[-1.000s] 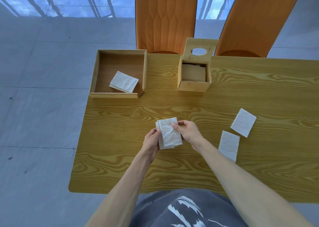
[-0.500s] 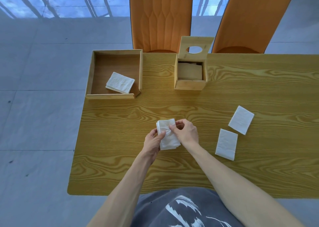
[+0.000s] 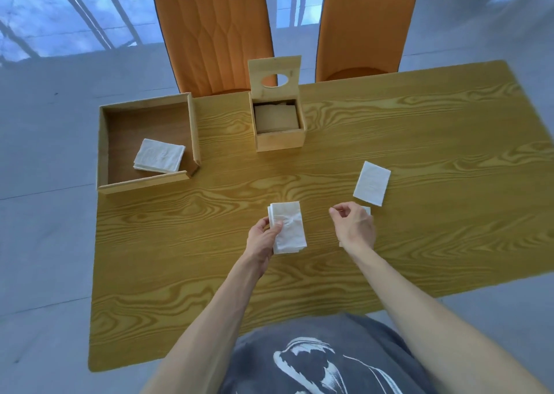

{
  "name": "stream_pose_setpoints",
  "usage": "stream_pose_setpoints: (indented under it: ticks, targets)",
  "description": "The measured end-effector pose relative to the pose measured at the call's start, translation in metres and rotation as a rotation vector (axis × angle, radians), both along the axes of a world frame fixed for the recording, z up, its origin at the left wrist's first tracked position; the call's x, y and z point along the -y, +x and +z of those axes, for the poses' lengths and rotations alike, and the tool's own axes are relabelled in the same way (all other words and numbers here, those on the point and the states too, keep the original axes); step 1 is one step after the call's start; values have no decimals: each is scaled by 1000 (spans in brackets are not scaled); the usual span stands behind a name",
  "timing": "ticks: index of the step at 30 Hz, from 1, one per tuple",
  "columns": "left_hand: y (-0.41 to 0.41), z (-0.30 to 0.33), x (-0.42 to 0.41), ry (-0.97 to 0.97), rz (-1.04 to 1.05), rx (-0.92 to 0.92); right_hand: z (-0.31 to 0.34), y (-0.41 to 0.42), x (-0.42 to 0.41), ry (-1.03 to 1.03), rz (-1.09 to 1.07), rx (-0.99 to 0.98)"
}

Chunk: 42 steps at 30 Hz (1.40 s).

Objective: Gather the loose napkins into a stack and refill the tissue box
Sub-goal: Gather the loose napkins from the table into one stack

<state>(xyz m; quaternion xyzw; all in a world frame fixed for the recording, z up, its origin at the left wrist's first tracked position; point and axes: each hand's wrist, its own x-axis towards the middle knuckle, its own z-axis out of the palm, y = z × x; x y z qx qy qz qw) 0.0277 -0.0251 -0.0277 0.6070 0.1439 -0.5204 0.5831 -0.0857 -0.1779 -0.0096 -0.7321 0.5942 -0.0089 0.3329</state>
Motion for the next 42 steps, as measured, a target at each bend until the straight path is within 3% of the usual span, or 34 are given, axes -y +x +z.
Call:
stream_pose_setpoints:
  ticks: [5,17,22,25,31,35,42]
  targets:
    - [-14,3,17,11,-71,2,1,-32,17,-31,-168,-48]
    - [-28,8,26,44,-92,12,-5,-52,17,64,-198,-177]
    - [-31,11,28,46,-85,9,-5,-53,17,18,-170,-65]
    - [-32,11,29,41,-76,8,-6,-55,19,41,-193,113]
    - [-35,13,30,38,-64,1,-6,-56,15,360,-281,506]
    - [-36,14,30,31,-43,-1,-8,-47,4,518,-203,556]
    - [-37,12,29,39,-26,-3,-20,-29,-12,549,-130,496]
